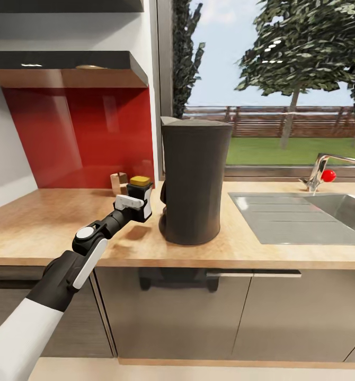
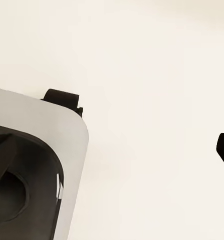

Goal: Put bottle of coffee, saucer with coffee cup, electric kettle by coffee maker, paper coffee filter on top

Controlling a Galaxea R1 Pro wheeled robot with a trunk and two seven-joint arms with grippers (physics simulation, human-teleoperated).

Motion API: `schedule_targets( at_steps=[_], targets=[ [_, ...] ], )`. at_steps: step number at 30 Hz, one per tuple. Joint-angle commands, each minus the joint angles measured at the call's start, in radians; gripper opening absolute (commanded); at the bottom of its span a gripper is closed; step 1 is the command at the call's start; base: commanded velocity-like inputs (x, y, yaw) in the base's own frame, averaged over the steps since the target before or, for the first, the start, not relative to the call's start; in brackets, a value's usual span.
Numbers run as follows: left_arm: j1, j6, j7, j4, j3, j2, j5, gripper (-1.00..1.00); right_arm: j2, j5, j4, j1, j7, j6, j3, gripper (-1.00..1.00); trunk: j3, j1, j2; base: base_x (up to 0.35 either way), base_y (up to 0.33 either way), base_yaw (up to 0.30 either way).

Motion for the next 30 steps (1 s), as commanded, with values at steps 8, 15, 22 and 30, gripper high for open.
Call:
schedule_targets(
  at_steps=[8,15,22,30],
  targets=[
    [-0.001,0.006,0.000,-0.001,-0.001,0.001,0.009,-1.00,0.000,0.001,0.001,-0.001,0.000,-0.003,0.003,1.00,-0.011,0.012,-0.022,0.000,0.000,0.000],
    [-0.001,0.006,0.000,-0.001,0.001,0.001,0.009,-1.00,0.000,0.001,0.001,-0.001,0.000,-0.003,0.003,1.00,-0.017,0.019,-0.036,0.000,0.000,0.000],
    [-0.001,0.006,0.000,0.000,0.000,0.001,0.009,-1.00,0.000,0.001,0.001,-0.001,0.000,-0.003,0.003,1.00,-0.017,0.019,-0.036,0.025,0.000,0.000],
    [-0.001,0.006,0.000,0.001,0.000,0.001,0.009,-1.00,0.000,0.001,0.001,-0.001,0.000,-0.003,0.003,1.00,-0.017,0.019,-0.036,0.124,0.000,0.000]
  ],
)
